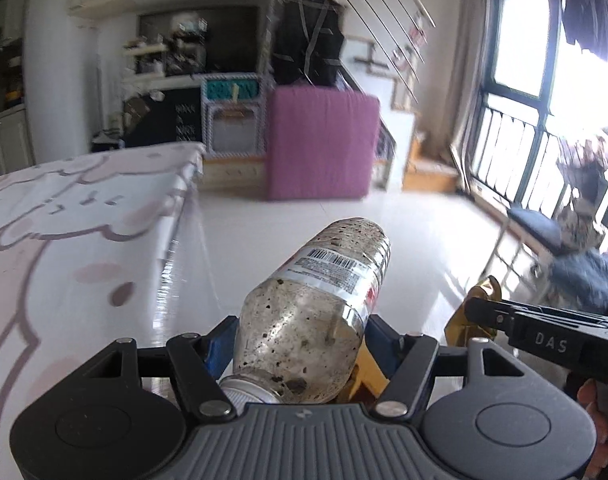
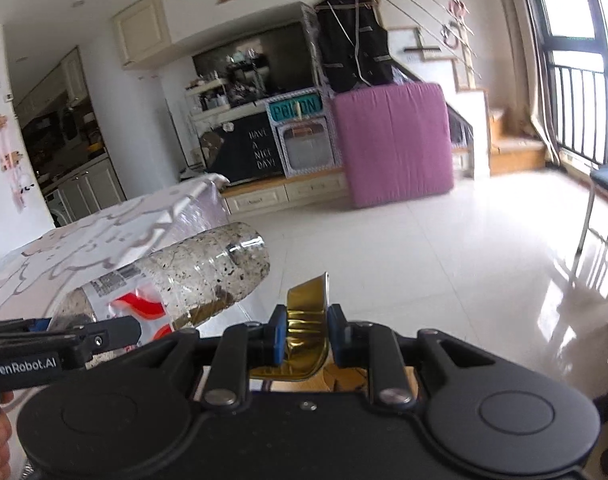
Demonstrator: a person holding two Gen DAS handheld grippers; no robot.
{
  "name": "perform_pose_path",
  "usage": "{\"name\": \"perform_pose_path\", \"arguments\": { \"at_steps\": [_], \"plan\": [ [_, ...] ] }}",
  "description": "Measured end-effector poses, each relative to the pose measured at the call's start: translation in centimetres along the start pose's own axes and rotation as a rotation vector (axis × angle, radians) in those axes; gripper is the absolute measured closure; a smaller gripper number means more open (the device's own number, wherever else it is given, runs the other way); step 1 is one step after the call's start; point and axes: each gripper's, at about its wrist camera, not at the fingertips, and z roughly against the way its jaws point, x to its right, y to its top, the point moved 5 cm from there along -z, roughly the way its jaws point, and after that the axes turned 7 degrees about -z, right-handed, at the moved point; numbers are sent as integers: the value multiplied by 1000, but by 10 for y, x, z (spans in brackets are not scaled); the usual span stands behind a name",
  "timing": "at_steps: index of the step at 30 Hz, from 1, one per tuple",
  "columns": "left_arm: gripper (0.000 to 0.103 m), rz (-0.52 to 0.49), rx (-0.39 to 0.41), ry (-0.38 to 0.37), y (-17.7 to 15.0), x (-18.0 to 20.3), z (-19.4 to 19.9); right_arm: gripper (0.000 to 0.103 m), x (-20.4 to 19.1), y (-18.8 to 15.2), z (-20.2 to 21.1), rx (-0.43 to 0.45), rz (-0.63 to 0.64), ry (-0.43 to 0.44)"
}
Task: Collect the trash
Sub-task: 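Carry the bottle and foil wrapper in both tools over the yellow wastebasket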
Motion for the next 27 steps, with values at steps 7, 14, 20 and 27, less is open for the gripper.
{"name": "perform_pose_path", "arguments": {
  "at_steps": [7,14,20,27],
  "plan": [
    [35,-168,-164,-57,3,22,-53,81,30,-6,-21,-42,-57,-33],
    [34,-438,-291,-84,-10,43,-109,81,55,-21,-50,-139,-135,-10],
    [34,-678,-422,-131,-38,54,-150,81,70,-33,-81,-230,-168,-35],
    [34,-826,-535,-181,-62,59,-189,81,80,-45,-111,-326,-164,-57]
  ]
}}
